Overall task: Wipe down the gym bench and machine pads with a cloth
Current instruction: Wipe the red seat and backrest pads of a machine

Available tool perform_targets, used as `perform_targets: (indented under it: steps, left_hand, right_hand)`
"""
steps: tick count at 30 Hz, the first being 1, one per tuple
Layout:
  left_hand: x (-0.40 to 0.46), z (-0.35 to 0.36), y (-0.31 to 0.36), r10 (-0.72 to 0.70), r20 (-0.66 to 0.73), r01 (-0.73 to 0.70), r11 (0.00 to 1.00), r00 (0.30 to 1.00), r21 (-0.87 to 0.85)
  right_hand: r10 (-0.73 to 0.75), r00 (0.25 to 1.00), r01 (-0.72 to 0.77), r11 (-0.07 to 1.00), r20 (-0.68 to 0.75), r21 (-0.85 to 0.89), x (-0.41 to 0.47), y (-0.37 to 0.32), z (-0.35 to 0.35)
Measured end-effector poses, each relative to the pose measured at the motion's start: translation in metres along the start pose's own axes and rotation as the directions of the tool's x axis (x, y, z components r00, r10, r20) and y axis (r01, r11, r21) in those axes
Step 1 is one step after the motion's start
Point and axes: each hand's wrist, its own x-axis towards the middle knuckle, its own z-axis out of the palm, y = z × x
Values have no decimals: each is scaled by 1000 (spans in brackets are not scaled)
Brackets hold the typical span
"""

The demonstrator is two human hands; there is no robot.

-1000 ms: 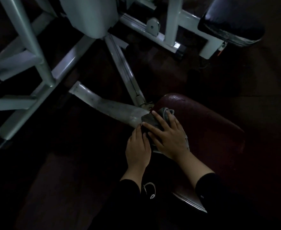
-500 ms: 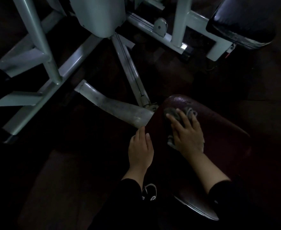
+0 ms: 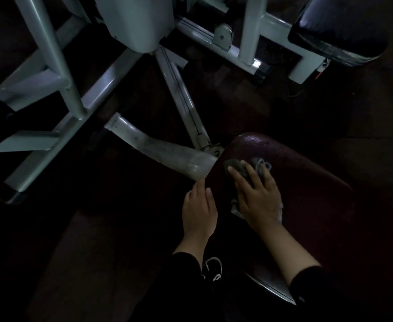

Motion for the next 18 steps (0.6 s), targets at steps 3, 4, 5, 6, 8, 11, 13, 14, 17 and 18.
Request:
perform_targets:
  steps: [3, 4, 5, 6, 8, 11, 13, 14, 17, 18]
  left_hand:
    - [2, 1, 0, 4, -17, -4, 1000, 1000, -12]
    - [2, 1, 1, 4, -20, -5, 1000, 1000, -16]
    - [2, 1, 1, 2, -18, -3, 1000, 1000, -15]
    - [2, 0, 1, 4, -13, -4, 1000, 1000, -7]
    - [2, 0, 0, 12, -3, -12, 1000, 1000, 14]
    - [2, -1, 1, -18, 14, 18, 999, 1000, 39]
    - [4, -3, 4, -16, 1, 16, 987, 1000, 163]
    - [7, -3, 6, -9, 1, 8, 977, 1000, 214]
    - [24, -3, 17, 80, 51, -89, 976, 995, 201]
    - [31, -2, 22, 97, 95, -112, 979, 991, 171]
  right_hand:
    - [-92, 995, 91, 996, 38, 18, -15, -28, 0]
    - [-138, 989, 136, 990, 60, 32, -8, -35, 0]
    - [-187, 979, 184, 982, 76, 40, 3, -38, 2]
    - [-232, 968, 230, 973, 97, 34, 14, -37, 4]
    - [-252, 962, 254, 967, 110, -6, 33, -26, 8]
    - [-40, 999, 39, 999, 31, 26, 30, -1, 6]
    - [88, 996, -86, 994, -23, 72, 12, 6, 2]
    - [102, 994, -99, 992, -28, 71, 3, 6, 0]
    - [60, 997, -62, 997, 37, 37, -4, 3, -2]
    - [58, 997, -59, 998, 54, 26, 2, 3, -2]
